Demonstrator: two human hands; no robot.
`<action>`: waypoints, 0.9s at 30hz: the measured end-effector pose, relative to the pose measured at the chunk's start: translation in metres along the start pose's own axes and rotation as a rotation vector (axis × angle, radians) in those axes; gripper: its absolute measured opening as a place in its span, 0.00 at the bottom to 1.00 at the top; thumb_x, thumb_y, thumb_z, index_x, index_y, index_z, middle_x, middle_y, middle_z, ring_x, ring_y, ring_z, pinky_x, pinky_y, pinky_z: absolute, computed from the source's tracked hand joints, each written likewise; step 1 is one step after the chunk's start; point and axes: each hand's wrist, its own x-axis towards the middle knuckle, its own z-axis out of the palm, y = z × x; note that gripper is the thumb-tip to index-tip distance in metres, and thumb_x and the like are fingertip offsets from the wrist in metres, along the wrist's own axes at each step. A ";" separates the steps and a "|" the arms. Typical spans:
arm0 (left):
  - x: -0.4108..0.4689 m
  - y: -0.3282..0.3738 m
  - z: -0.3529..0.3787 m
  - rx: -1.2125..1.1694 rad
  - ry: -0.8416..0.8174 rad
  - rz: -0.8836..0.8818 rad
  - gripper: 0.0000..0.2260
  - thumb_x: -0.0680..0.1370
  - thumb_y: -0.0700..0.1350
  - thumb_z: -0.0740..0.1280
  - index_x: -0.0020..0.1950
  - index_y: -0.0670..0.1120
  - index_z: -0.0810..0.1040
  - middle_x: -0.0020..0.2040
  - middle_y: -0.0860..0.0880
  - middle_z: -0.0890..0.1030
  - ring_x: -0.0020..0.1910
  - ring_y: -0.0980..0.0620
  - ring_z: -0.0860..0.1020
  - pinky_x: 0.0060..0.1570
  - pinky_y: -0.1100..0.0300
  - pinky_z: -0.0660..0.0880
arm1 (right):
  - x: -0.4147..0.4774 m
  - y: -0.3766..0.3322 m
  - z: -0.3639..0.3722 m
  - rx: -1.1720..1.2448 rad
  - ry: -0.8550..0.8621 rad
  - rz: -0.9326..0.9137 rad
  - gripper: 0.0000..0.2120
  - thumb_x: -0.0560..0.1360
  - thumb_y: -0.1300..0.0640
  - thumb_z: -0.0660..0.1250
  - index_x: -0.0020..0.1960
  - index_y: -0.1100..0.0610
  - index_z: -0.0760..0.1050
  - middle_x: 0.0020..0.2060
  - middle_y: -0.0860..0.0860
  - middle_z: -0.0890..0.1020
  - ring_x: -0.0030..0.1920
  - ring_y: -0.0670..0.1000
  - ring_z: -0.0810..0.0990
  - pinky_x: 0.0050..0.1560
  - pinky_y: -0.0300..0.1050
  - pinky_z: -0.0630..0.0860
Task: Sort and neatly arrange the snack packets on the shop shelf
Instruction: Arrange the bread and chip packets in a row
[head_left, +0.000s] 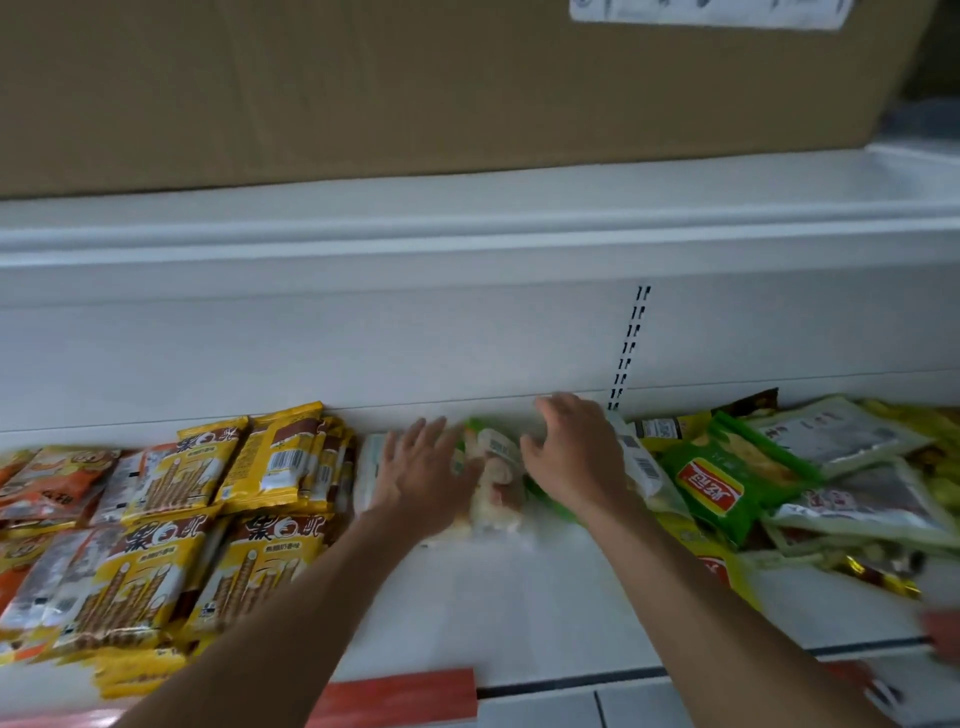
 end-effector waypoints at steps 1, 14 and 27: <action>-0.001 0.010 0.002 -0.033 0.008 0.078 0.27 0.80 0.62 0.55 0.78 0.57 0.58 0.79 0.53 0.56 0.78 0.50 0.51 0.75 0.50 0.46 | 0.001 0.013 -0.007 -0.058 -0.015 0.063 0.23 0.78 0.47 0.61 0.69 0.55 0.68 0.68 0.54 0.71 0.67 0.57 0.67 0.63 0.52 0.68; -0.016 0.024 0.011 -0.156 -0.023 0.137 0.30 0.78 0.63 0.61 0.78 0.55 0.59 0.79 0.52 0.58 0.78 0.51 0.55 0.75 0.52 0.49 | -0.010 0.060 -0.029 0.030 0.065 0.122 0.22 0.76 0.51 0.66 0.68 0.51 0.69 0.55 0.55 0.81 0.53 0.58 0.78 0.46 0.47 0.72; -0.067 -0.027 -0.048 -0.726 0.437 -0.187 0.13 0.82 0.45 0.61 0.65 0.52 0.77 0.60 0.53 0.77 0.57 0.56 0.76 0.53 0.60 0.72 | -0.082 -0.034 0.033 0.205 -0.176 -0.734 0.26 0.69 0.61 0.70 0.67 0.54 0.76 0.65 0.50 0.77 0.65 0.56 0.74 0.65 0.54 0.70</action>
